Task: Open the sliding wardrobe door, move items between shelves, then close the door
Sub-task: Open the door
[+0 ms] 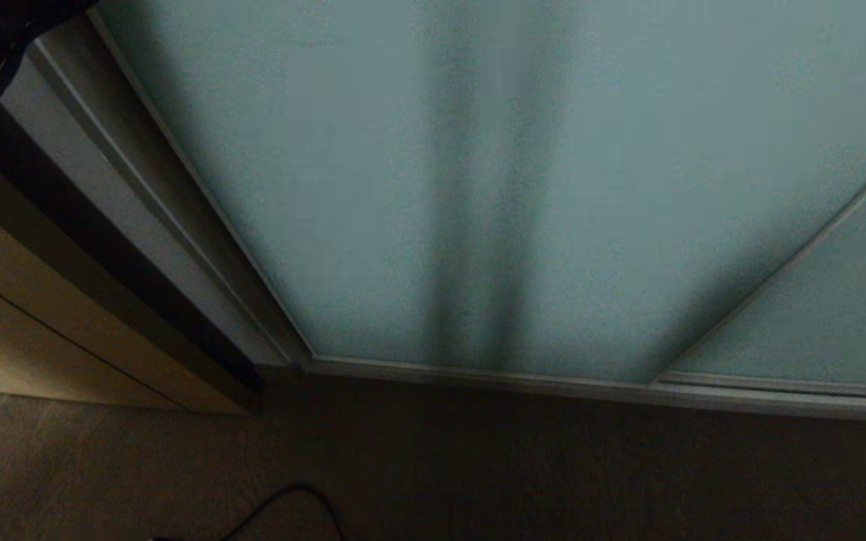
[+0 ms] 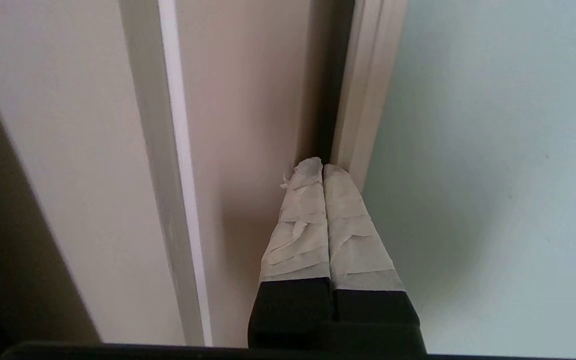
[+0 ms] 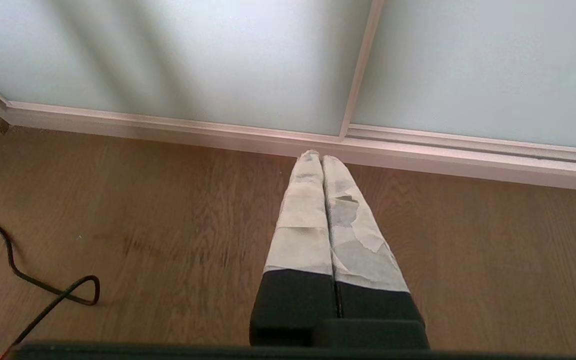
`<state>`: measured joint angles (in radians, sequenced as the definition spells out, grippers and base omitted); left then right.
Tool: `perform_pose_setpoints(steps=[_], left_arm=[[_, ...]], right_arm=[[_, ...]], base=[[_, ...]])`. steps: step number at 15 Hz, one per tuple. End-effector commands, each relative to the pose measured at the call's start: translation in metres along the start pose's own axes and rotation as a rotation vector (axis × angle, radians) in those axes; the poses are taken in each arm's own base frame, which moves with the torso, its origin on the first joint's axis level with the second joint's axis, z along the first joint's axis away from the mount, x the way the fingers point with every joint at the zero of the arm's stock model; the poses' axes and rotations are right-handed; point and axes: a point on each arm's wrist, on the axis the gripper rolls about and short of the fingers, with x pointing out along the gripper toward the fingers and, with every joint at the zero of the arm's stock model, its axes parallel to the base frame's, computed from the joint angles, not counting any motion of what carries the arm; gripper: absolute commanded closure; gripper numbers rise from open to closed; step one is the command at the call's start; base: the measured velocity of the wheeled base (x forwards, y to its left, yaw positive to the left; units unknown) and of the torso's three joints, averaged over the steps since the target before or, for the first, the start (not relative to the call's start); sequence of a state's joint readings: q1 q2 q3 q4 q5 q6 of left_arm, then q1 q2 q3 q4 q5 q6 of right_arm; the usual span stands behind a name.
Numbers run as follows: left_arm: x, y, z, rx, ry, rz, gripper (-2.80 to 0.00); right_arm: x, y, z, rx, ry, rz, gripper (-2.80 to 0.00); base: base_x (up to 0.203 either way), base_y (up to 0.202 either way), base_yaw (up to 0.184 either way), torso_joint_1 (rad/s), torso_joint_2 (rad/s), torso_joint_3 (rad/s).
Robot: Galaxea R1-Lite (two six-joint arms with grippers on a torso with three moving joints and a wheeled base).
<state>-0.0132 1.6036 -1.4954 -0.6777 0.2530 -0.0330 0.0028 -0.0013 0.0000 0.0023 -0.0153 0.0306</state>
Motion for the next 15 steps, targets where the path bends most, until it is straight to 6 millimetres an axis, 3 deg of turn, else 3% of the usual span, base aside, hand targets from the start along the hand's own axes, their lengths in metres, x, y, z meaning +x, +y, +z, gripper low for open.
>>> perform_pose_setpoints(steps=[1,5,11,15], left_arm=[[0.003,-0.002,-0.003,-0.003,0.0,-0.003,0.0],[0.007,-0.004,-0.007,-0.006,0.003,-0.006,0.0],[-0.003,-0.029,-0.005,-0.061,0.016,-0.079,0.0],[-0.013,-0.031,0.015,-0.087,-0.021,-0.087,0.0]], right_arm=[[0.0,0.0,0.0,0.0,-0.003,0.0,0.0],[0.0,0.0,0.0,0.0,-0.001,0.0,0.0],[0.0,0.0,0.0,0.0,-0.001,0.0,0.0],[0.0,0.0,0.0,0.0,-0.001,0.0,0.0]], base=[[0.0,0.0,0.0,0.0,0.0,0.0],[0.0,0.0,0.0,0.0,0.0,0.0],[0.0,0.0,0.0,0.0,0.0,0.0],[0.0,0.0,0.0,0.0,0.0,0.0]])
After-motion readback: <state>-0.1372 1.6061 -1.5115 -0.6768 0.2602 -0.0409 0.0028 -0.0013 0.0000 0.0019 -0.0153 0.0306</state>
